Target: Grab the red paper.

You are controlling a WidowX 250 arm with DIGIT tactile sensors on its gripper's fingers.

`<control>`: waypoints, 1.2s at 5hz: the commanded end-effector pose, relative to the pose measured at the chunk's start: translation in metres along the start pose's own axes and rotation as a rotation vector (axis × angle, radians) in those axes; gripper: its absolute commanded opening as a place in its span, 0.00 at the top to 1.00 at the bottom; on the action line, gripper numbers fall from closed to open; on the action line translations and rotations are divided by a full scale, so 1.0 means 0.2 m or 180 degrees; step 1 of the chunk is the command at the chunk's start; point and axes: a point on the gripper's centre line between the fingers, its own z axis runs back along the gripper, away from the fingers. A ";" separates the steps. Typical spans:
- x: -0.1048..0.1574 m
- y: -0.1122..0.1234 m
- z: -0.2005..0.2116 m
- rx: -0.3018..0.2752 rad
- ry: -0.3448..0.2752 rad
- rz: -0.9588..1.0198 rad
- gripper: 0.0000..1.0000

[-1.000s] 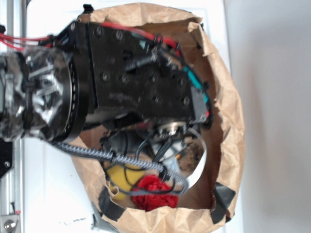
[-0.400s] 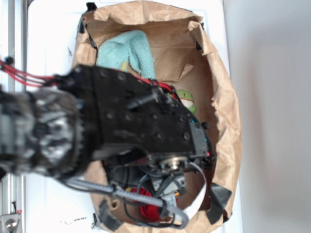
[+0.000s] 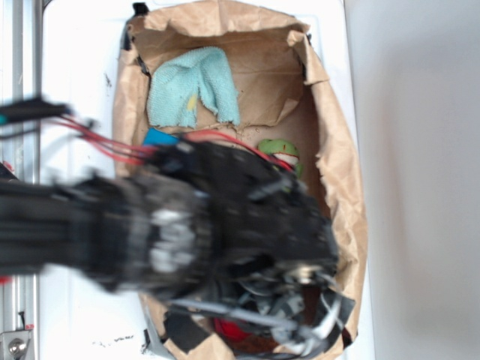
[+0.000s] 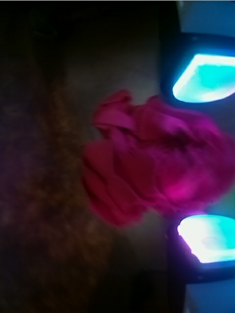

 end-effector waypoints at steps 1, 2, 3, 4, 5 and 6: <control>0.11 -0.06 -0.03 -0.0200 -0.0473 -0.0120 0.00; 0.11 -0.08 -0.04 -0.0275 -0.0476 -0.0114 0.00; 0.11 -0.08 -0.04 -0.0176 -0.0418 -0.0087 1.00; 0.10 -0.07 -0.04 -0.0115 -0.0408 -0.0122 1.00; 0.10 -0.07 -0.03 -0.0087 -0.0406 -0.0102 1.00; 0.02 0.00 0.06 0.0119 -0.0324 0.0156 1.00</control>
